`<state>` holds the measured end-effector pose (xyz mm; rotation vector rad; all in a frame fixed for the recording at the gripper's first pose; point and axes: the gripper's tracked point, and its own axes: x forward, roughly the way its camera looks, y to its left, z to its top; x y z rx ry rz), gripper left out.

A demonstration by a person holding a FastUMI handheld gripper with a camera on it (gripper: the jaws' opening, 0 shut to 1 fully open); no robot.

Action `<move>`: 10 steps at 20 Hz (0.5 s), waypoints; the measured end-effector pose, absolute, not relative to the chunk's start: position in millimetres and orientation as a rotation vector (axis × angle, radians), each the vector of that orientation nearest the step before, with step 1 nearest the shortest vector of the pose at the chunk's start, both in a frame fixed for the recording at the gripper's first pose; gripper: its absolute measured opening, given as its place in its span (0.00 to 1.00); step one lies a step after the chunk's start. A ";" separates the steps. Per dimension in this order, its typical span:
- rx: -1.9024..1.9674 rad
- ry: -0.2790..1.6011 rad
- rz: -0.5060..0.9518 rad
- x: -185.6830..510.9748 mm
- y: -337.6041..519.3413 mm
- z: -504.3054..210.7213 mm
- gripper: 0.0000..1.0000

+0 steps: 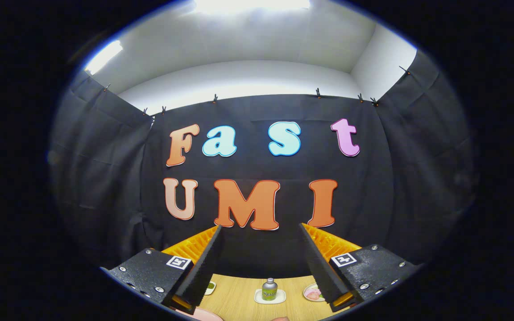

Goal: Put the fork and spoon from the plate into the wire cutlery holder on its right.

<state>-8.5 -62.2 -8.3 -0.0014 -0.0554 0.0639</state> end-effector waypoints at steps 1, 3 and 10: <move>-0.008 -0.063 0.067 -8.7 -61.4 -8.7 0.98; -0.027 -0.085 0.069 -8.4 -60.7 -7.1 0.98; -0.062 -0.142 0.078 -9.6 -56.2 -2.0 0.98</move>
